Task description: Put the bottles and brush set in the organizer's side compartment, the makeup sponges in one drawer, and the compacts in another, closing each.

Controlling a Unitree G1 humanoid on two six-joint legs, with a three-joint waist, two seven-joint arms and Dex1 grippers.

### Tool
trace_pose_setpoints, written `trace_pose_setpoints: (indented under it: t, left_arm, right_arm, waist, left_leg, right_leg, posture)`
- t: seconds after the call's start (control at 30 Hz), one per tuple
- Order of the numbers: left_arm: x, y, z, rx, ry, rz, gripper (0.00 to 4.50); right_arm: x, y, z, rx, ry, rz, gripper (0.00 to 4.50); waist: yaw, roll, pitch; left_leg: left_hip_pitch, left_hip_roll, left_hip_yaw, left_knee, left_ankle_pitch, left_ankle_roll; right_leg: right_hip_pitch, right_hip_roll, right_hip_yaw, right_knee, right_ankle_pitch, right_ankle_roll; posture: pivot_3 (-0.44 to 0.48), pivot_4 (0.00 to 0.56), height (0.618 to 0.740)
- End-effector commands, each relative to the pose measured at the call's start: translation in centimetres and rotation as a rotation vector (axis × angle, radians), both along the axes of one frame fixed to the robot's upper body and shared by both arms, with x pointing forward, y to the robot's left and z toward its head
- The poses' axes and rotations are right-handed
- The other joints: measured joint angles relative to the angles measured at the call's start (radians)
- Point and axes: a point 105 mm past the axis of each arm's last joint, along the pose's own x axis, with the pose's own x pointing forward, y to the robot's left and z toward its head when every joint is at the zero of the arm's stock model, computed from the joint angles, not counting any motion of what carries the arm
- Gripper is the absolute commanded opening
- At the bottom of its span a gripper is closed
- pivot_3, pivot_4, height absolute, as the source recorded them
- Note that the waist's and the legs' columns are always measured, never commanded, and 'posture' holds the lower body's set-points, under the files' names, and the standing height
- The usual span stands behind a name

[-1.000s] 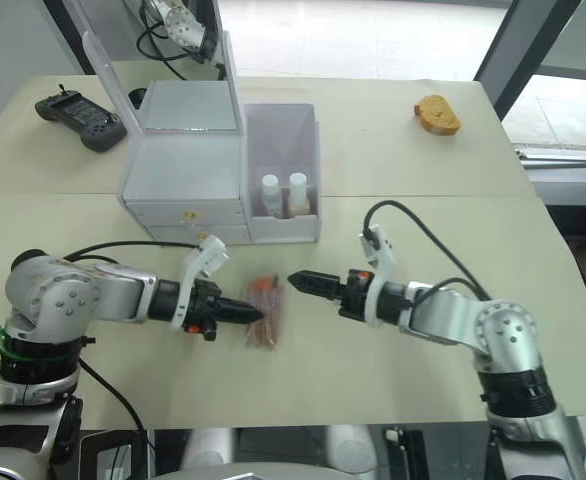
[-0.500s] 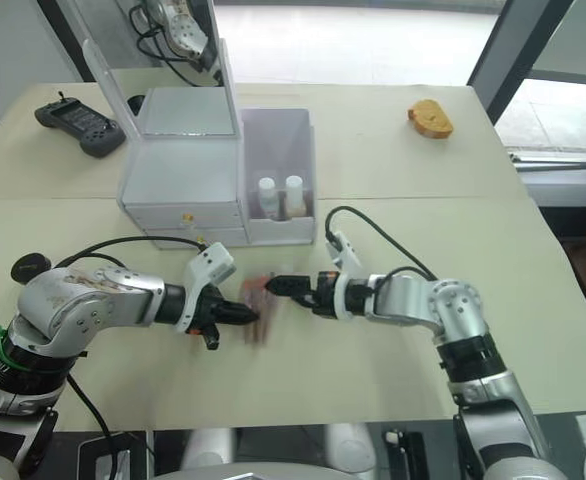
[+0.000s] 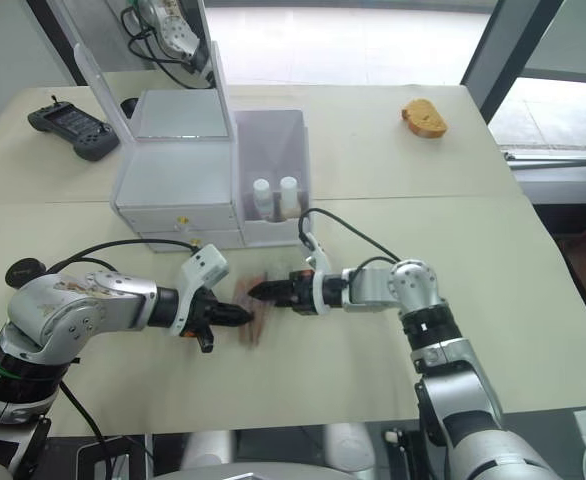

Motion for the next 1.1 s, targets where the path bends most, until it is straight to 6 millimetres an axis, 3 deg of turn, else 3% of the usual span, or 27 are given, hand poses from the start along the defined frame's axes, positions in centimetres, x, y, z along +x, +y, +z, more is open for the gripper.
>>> trace_pose_setpoints:
  t: [0.03,0.17,0.23,0.4,0.5,0.57,0.67,0.77,0.87,0.97,1.1]
  left_arm:
    - [-0.2,0.6,-0.9,0.034,-0.002,0.04,0.0]
    - [-1.1,0.2,-1.0,0.023,0.003,-0.006,0.0]
    - [-1.3,0.2,-0.6,-0.007,-0.004,-0.023,0.0]
    - [-0.8,1.2,1.9,-0.102,-0.041,-0.027,0.0]
    - [-0.3,1.1,5.1,-0.217,-0.112,-0.065,0.0]
    - [-0.4,0.6,7.1,-0.255,-0.225,-0.13,0.0]
    - [-1.3,-0.1,9.7,-0.319,-0.388,-0.219,0.0]
    - [-1.6,0.0,11.9,-0.35,-0.547,-0.28,0.0]
    - [-1.4,0.4,13.5,-0.384,-0.631,-0.297,0.0]
    - [-1.2,1.0,13.5,-0.429,-0.545,-0.284,0.0]
    - [-1.3,1.9,14.3,-0.553,-0.413,-0.243,0.0]
  right_arm:
    - [-1.4,-1.5,-4.2,-0.144,0.095,0.029,1.14]
    - [-1.0,-1.4,-4.1,-0.142,0.08,0.031,0.01]
    - [-0.8,-1.6,-4.0,-0.183,0.032,0.039,0.01]
    - [0.1,-2.7,-0.9,-0.166,-0.123,0.032,0.01]
    - [0.4,-3.9,2.2,-0.158,-0.308,0.012,0.01]
    - [-0.6,-4.3,4.9,-0.167,-0.476,0.063,0.01]
    - [-2.2,-4.4,9.8,-0.091,-0.765,0.09,0.01]
    - [-2.8,-5.7,14.5,-0.104,-1.173,0.052,0.01]
    - [-1.4,-7.7,18.2,-0.128,-1.29,-0.003,0.01]
    - [0.6,-8.6,22.5,-0.163,-1.499,-0.031,0.01]
    - [4.0,-8.5,24.6,-0.237,-1.679,0.022,0.01]
  waist:
    - [0.0,0.0,-0.008]
    - [0.004,-0.004,-0.022]
    - [0.003,-0.005,-0.023]
    - [0.011,-0.004,-0.022]
    - [0.032,-0.001,-0.02]
    - [0.039,0.002,-0.018]
    - [0.042,0.003,-0.017]
    - [0.036,0.004,-0.016]
    - [0.03,0.005,-0.013]
    - [0.026,0.005,-0.01]
    - [0.022,0.005,-0.009]
  left_leg:
    - [0.0,0.0,0.0,0.0,0.0,0.0]
    - [0.005,0.0,-0.002,-0.001,-0.001,0.001]
    - [0.01,0.0,-0.005,-0.002,-0.001,0.0]
    - [0.007,0.0,-0.005,-0.001,-0.001,0.0]
    - [-0.001,0.0,-0.006,0.0,-0.001,0.0]
    - [-0.009,-0.001,-0.006,0.001,0.0,-0.001]
    - [-0.015,-0.001,-0.006,-0.001,0.0,-0.002]
    - [-0.014,0.0,-0.006,-0.004,-0.001,-0.001]
    - [-0.014,0.0,-0.006,-0.002,0.0,-0.001]
    - [-0.014,0.0,-0.005,0.002,0.0,-0.002]
    - [-0.013,0.0,-0.006,0.0,0.0,-0.001]
  right_leg:
    - [0.0,0.0,0.0,0.0,0.0,0.0]
    - [0.007,0.0,-0.003,-0.004,-0.002,-0.003]
    - [0.014,0.0,-0.006,-0.01,-0.002,-0.004]
    - [0.014,0.0,-0.006,-0.012,-0.002,-0.004]
    - [0.008,-0.001,-0.006,-0.012,-0.002,-0.004]
    - [0.002,-0.001,-0.006,-0.012,-0.002,-0.004]
    - [-0.004,-0.001,-0.006,-0.012,-0.001,-0.001]
    - [-0.005,0.0,-0.007,-0.012,0.0,0.002]
    - [-0.004,-0.001,-0.007,-0.013,-0.002,-0.001]
    - [-0.003,-0.001,-0.006,-0.014,0.0,-0.003]
    - [-0.003,-0.001,-0.007,-0.014,0.0,-0.003]
  posture:
    - [0.0,0.15,0.705]
    - [0.0,0.15,0.705]
    - [0.0,0.15,0.705]
    - [0.0,0.15,0.705]
    - [0.0,0.15,0.705]
    - [0.0,0.15,0.705]
    - [0.0,0.15,0.705]
    - [0.0,0.15,0.705]
    - [0.0,0.15,0.705]
    - [0.0,0.15,0.705]
    - [0.0,0.15,0.705]
